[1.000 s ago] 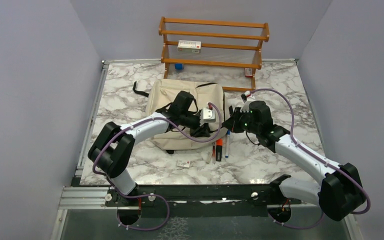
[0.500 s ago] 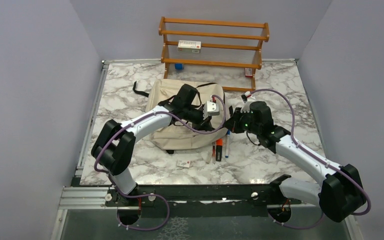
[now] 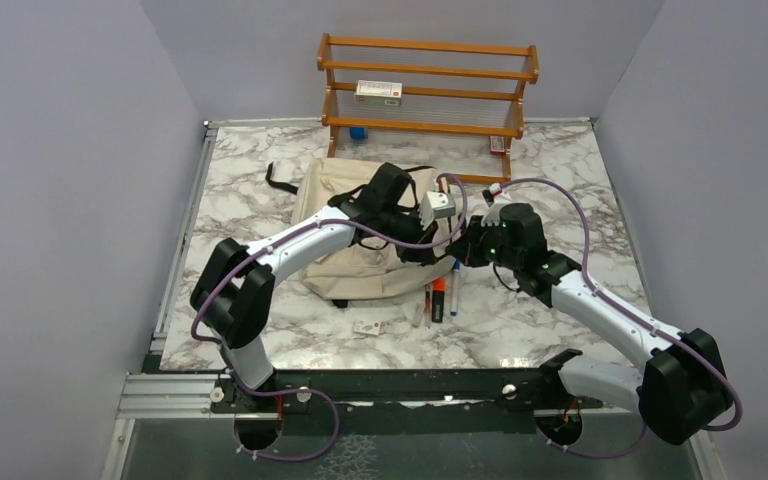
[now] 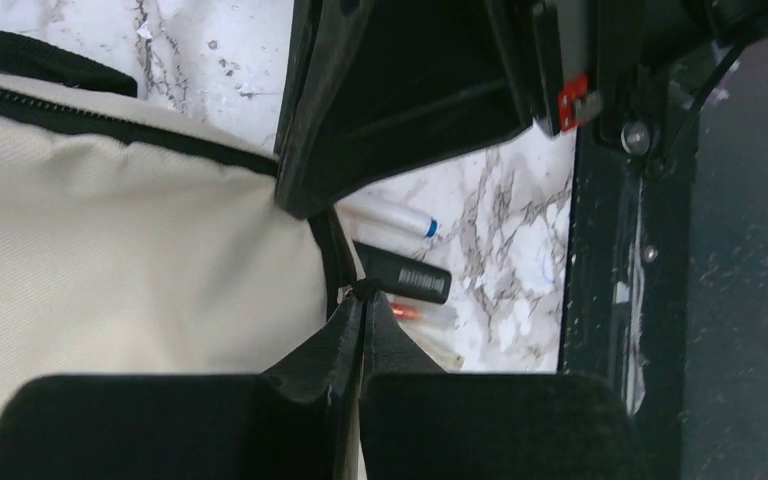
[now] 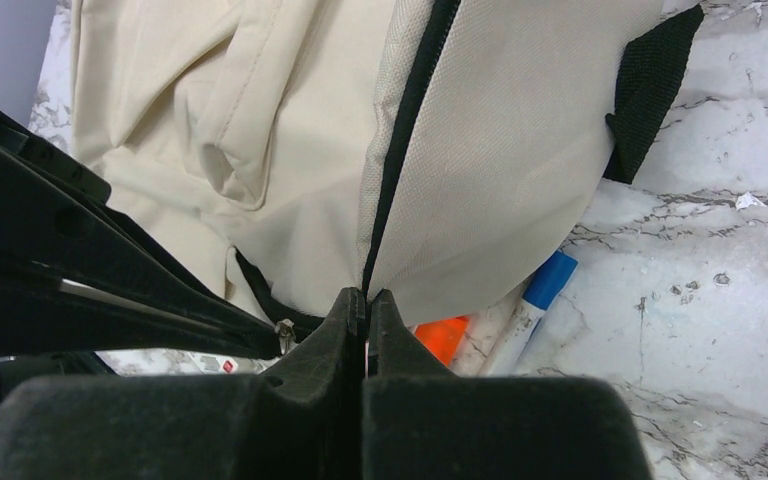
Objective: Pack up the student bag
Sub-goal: Zip the student bag at the center of the board.
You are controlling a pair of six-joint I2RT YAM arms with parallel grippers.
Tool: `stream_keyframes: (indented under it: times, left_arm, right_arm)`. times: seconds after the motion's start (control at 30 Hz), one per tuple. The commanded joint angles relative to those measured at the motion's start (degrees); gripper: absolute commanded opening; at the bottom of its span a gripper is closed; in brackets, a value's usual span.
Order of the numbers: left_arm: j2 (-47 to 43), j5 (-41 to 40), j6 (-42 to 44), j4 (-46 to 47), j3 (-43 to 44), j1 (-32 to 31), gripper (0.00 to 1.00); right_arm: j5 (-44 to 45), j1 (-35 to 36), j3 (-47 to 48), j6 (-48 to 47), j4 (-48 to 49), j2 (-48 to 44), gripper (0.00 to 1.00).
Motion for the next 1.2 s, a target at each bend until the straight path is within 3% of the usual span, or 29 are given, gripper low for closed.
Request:
stream_keyframes:
  times: [0.0, 0.33, 0.73, 1.17]
  left_arm:
    - [3.07, -1.99, -8.88, -0.37, 4.74, -2.9, 0.0]
    - [5.93, -5.18, -10.06, -0.43, 9.34, -5.75, 0.0]
    - [-2.99, -13.64, -12.93, -5.07, -3.48, -4.04, 0.0]
    - [-11.66, -21.13, -16.12, -13.23, -12.18, 3.97, 0.0]
  right_arm:
    - [1.04, -0.24, -1.02, -0.56, 1.94, -1.53, 0.0]
    - [2.46, -0.24, -1.65, 0.03, 1.56, -1.83, 0.0]
    - [9.14, -0.22, -1.56, 0.71, -0.47, -3.23, 0.01]
    - [12.8, -0.24, -1.69, -0.15, -1.07, -3.65, 0.0]
